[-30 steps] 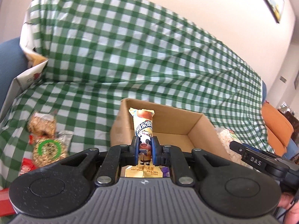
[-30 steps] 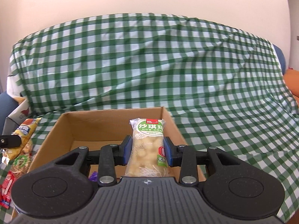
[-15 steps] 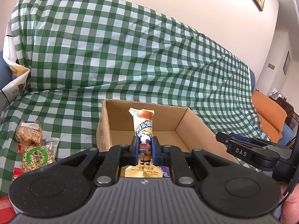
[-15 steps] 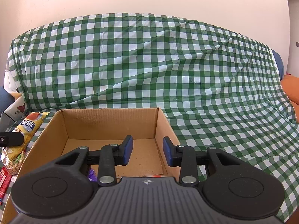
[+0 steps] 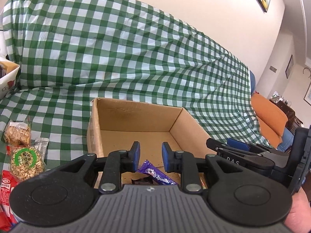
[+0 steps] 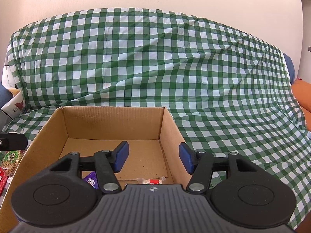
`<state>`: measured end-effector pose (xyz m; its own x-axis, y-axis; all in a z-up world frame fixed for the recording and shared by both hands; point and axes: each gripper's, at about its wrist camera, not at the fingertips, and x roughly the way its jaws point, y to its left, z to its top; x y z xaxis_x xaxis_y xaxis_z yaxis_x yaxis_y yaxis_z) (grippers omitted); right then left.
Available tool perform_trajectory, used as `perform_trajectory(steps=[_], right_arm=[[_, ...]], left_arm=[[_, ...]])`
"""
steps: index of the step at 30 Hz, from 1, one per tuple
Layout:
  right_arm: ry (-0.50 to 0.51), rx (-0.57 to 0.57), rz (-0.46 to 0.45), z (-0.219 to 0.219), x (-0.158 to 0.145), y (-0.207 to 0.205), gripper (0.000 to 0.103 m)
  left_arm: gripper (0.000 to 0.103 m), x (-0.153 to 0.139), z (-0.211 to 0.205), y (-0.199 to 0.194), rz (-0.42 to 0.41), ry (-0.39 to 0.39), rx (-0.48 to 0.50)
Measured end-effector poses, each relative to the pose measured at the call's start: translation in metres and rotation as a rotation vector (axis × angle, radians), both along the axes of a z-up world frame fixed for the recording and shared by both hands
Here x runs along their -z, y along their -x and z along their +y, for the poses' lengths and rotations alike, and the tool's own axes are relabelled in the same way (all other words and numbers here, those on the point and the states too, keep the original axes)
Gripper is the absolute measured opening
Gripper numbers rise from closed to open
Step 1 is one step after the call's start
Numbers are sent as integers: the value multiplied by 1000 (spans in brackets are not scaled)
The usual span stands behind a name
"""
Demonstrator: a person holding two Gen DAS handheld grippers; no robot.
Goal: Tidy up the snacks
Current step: 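Carry both snacks over the box and open both tools to release them, then grasp the red wrapper with left tool while right tool approaches the peanut cake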
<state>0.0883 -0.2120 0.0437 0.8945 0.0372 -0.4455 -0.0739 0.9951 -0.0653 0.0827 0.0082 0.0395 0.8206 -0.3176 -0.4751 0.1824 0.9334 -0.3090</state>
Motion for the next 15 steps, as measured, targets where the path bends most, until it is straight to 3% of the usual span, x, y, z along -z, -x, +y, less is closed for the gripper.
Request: perform_trajectory(steps=[8,15], right_arm=[[-6,-7,-4,8,0,2,59],[-20,-38,-20,35,-2,8,59]], left_arm=[[26,-2,17,5,4,-12,-30],[26,-5,55,14,16,-31,-88]])
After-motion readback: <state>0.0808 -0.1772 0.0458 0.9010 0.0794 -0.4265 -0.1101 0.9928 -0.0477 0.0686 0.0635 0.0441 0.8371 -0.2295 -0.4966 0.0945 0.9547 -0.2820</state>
